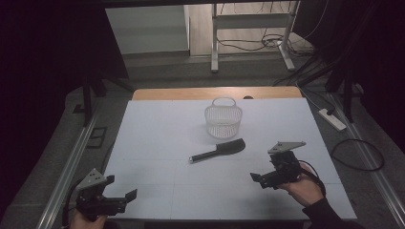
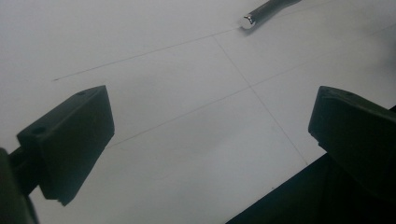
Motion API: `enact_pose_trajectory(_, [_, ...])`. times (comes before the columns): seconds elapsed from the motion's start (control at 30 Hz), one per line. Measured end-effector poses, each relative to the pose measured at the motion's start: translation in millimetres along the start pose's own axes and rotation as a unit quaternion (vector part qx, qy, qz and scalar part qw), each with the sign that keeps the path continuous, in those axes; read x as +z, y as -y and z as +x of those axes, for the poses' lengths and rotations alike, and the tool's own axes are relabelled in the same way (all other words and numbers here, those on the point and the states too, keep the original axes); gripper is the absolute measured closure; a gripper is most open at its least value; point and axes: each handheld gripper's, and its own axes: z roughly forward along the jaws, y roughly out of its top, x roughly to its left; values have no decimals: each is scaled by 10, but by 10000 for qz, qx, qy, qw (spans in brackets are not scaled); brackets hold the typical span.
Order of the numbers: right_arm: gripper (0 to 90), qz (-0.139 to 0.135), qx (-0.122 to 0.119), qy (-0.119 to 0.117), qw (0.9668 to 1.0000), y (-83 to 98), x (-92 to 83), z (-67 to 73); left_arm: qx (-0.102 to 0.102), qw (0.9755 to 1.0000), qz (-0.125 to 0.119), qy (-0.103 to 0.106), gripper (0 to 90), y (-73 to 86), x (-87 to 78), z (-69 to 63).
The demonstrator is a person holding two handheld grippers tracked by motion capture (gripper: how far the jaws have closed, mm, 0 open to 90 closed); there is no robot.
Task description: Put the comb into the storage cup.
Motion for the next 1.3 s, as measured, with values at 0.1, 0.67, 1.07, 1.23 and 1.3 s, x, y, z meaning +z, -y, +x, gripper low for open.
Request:
enact_pose_trajectory(0.1, [0,28,-41,5,10000,-36,36,0,-1,10000,-1,-1,10,0,0,1])
enact_pose_trajectory(0.67, [0,211,-33,-188,9996,-236,295,2,-7,10000,-6,6,10,1,-1,3])
enact_pose_trajectory(1.07, [0,168,-32,-76,9998,-394,458,0,-13,10000,-8,18,10,1,-2,6])
enact_pose_trajectory(1.23, [0,219,-156,-53,9996,-463,552,25,-14,10000,-15,31,10,2,-4,8])
enact_pose_trajectory(1.3, [0,276,-173,-60,9995,-489,590,29,-13,10000,-16,36,10,2,-4,10])
